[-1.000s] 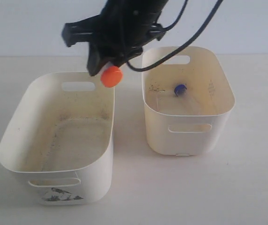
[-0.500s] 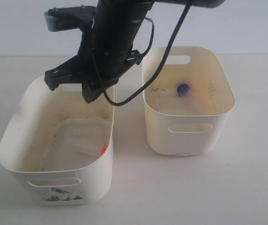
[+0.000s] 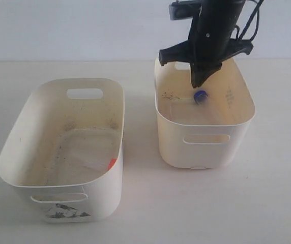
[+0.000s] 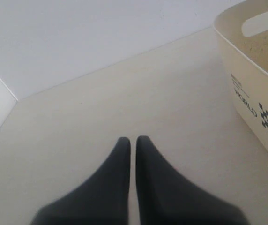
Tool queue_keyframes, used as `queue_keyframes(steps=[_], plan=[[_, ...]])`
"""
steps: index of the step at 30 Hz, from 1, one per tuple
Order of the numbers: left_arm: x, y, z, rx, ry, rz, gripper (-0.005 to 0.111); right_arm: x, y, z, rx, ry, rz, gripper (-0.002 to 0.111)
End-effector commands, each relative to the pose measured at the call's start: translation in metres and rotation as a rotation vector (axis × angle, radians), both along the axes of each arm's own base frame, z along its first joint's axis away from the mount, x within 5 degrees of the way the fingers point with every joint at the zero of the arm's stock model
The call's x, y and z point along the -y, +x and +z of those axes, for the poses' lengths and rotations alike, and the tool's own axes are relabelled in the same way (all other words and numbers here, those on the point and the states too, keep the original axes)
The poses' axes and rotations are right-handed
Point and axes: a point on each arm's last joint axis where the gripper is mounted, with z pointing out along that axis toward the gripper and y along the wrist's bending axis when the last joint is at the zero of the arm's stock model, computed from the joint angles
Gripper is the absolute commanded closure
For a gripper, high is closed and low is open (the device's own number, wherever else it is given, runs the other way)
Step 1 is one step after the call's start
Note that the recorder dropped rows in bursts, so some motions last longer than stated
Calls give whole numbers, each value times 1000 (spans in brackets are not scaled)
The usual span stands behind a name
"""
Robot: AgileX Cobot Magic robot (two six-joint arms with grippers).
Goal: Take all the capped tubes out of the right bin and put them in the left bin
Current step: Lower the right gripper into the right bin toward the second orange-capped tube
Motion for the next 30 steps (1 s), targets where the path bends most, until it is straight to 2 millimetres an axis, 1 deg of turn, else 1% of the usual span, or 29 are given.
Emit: queue_keyframes(steps=[1,7,14,18,25,27,30], plan=[[1,0,2,8,-13,-5,102,1,8,-23,-54,-18,-45,107],[1,0,2,8,-13,-5,102,3,15,-56,-135,-42,-77,107],[1,0,2,8,-13,-5,102,1,20,-79,-169,-55,-78,107],[1,0,2,8,-13,-5,102,1,23,-83,-160,-52,-80,107],[1,0,2,8,-13,-5,102,1,26,-97,-178,-48,-91,107],[1,0,2,8,-13,-5,102,3,27,-99,-184,-20,-110,107],[1,0,2,8,-13,-5,102,9,31,-99,-203,77,-156,107]])
